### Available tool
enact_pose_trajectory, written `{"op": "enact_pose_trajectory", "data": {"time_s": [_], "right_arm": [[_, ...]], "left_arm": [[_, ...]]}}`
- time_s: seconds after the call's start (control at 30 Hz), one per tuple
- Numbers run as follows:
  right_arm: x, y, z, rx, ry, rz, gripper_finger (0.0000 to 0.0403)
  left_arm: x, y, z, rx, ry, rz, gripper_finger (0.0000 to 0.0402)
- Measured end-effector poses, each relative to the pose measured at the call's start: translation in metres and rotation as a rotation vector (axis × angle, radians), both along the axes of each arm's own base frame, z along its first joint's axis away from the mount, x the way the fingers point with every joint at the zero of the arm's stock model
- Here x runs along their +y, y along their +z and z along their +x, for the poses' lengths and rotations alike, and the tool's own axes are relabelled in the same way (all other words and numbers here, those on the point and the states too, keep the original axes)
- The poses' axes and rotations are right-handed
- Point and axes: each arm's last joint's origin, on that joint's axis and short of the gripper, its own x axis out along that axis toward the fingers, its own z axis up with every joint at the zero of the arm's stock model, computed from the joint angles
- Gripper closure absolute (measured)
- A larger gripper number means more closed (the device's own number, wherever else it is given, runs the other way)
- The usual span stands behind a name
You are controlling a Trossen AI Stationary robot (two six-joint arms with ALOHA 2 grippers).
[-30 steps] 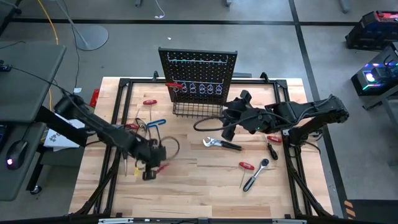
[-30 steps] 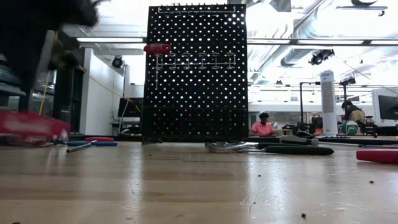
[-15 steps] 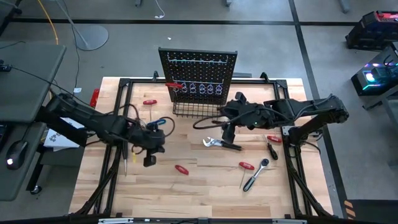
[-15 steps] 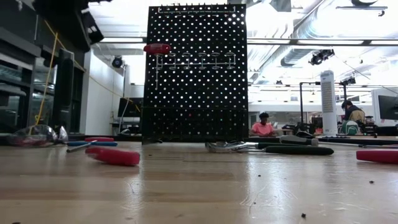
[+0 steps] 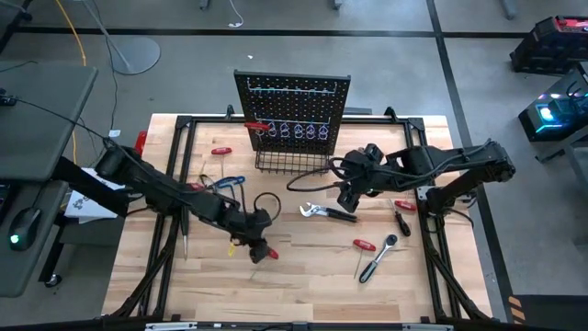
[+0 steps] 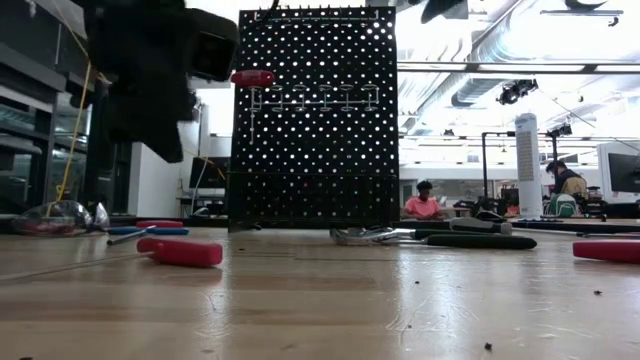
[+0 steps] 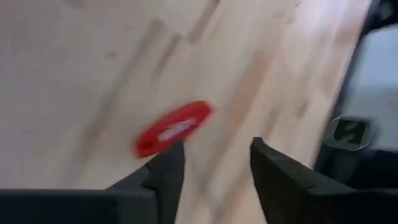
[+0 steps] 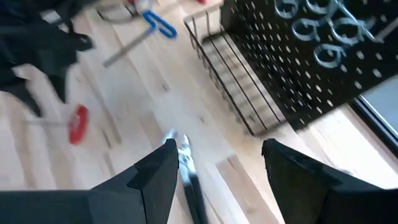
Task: Hang tools onto peg board
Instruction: Hang the bottom left red allen wrench on the pegboard
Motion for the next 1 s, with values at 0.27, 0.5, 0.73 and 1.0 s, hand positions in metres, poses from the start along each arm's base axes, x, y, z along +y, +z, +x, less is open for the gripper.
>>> {"op": "enact_pose_trajectory", "data": {"time_s": [0.27,0.5,0.73,1.0], "right_arm": [[-0.002,-0.003,-0.006,0.093,0.027,-0.082,0.0179],[-0.003,-0.003,-0.006,0.098,0.039,-0.108,0.0179],[-0.003,-0.003,-0.006,0.091,0.032,-0.103,0.0179],[-0.002,-0.002,-0.004,0.06,-0.003,-0.076,0.0179]], "left_arm": [[-0.025,-0.02,0.001,0.191,0.222,-0.249,0.0175],[-0.037,-0.027,0.0,0.317,0.323,-0.164,0.0174],[-0.04,-0.049,0.021,0.443,0.342,-0.03,0.0178],[-0.04,-0.077,0.03,0.585,0.388,0.151,0.0208]]}}
